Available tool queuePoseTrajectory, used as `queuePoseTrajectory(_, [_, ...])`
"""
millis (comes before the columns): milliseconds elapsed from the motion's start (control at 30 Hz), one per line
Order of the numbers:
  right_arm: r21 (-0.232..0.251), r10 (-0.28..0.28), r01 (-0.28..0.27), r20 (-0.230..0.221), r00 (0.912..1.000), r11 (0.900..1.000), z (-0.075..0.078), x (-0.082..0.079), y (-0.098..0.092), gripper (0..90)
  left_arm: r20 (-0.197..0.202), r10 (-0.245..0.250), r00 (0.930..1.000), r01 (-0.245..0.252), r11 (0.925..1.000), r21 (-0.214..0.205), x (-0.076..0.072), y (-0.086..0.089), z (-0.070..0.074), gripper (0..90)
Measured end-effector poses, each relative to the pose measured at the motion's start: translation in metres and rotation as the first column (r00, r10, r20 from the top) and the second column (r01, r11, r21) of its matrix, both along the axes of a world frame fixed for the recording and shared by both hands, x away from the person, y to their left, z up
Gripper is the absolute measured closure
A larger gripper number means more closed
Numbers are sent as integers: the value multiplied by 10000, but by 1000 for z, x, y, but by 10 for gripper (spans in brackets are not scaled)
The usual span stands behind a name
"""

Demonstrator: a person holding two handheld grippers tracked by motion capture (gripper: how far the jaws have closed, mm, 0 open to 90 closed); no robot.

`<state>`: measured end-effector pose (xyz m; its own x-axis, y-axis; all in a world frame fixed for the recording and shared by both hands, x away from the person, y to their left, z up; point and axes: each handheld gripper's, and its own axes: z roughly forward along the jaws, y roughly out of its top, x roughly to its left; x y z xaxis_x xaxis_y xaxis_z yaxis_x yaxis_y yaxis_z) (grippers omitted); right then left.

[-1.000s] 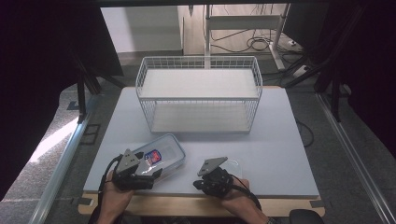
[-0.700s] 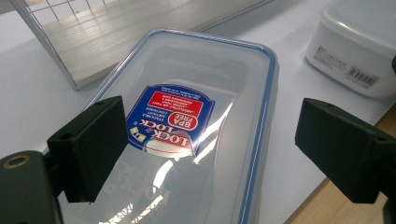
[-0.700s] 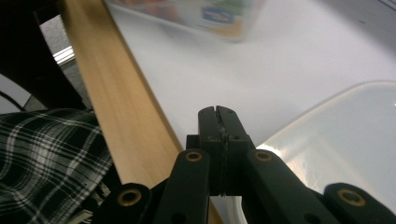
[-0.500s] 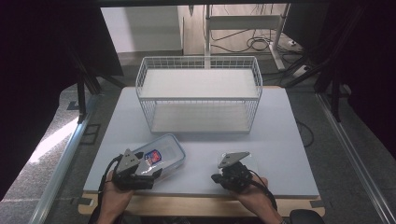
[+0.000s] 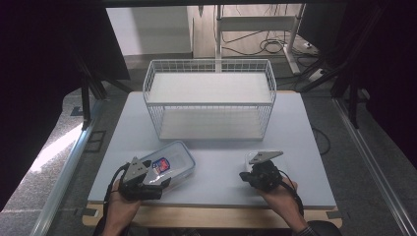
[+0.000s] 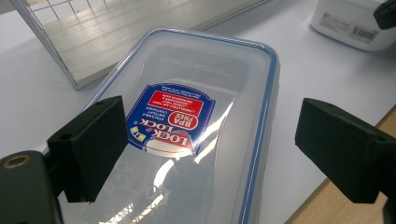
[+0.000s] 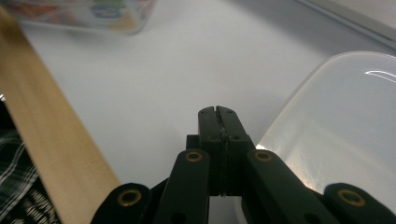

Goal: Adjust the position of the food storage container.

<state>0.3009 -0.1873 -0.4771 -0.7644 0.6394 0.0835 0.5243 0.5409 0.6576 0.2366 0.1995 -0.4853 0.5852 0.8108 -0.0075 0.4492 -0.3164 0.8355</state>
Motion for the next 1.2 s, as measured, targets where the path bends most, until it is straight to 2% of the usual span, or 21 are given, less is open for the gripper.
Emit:
queuePoseTrajectory(200, [72, -533, 532, 159, 9985, 9986, 0, 12, -9, 893, 11, 9, 10000, -9, 10000, 14, 0, 0, 0, 96])
queuePoseTrajectory(300, [98, -1001, 999, 236, 9947, 9950, 0, 22, -20, 893, 17, 37, 10000, -38, 10000, 28, 0, 1, 0, 96])
queuePoseTrajectory(367, [117, -1092, 1089, 227, 9938, 9940, 0, 23, -22, 893, 18, 47, 10000, -47, 10000, 32, 0, 1, 0, 96])
queuePoseTrajectory(400, [199, -1348, 1343, 282, 9905, 9907, 0, 28, -29, 893, 32, 60, 10000, -60, 10000, 52, 0, 1, 0, 96])
queuePoseTrajectory(533, [192, -1636, 1630, 298, 9861, 9864, 1, 33, -38, 893, 95, 156, 9998, -156, 9998, 84, 1, 3, 0, 96])
queuePoseTrajectory(600, [184, -1927, 1921, 400, 9804, 9812, 2, 37, -49, 893, 75, 239, 9997, -240, 9996, 167, 1, 4, 0, 96])
queuePoseTrajectory(767, [199, -2029, 2021, 463, 9781, 9792, 2, 39, -53, 891, -138, 460, 9988, -454, 9982, 396, 3, 8, -1, 96])
queuePoseTrajectory(833, [277, -1879, 1867, 497, 9809, 9820, 2, 37, -51, 883, -249, 461, 9986, -450, 9982, 406, 2, 12, 1, 95])
queuePoseTrajectory(900, [346, -1758, 1739, 632, 9824, 9842, 4, 35, -48, 877, -240, 712, 9972, -704, 9969, 346, 1, 19, 4, 104])
queuePoseTrajectory(1033, [510, -1408, 1371, 799, 9868, 9892, 6, 32, -43, 874, 60, 1465, 9892, -1466, 9889, 245, -5, 43, 10, 358])
queuePoseTrajectory(1067, [540, -1279, 1235, 862, 9880, 9909, 6, 31, -40, 873, 71, 1569, 9876, -1571, 9874, 181, -6, 48, 10, 535])
queuePoseTrajectory(1100, [540, -1279, 1235, 862, 9880, 9909, 6, 31, -40, 873, 24, 1765, 9843, -1765, 9842, 136, -7, 55, 10, 535])
queuePoseTrajectory(1200, [611, -1176, 1124, 901, 9890, 9918, 5, 30, -37, 880, -235, 2473, 9687, -2473, 9689, 16, -9, 74, 8, 741])
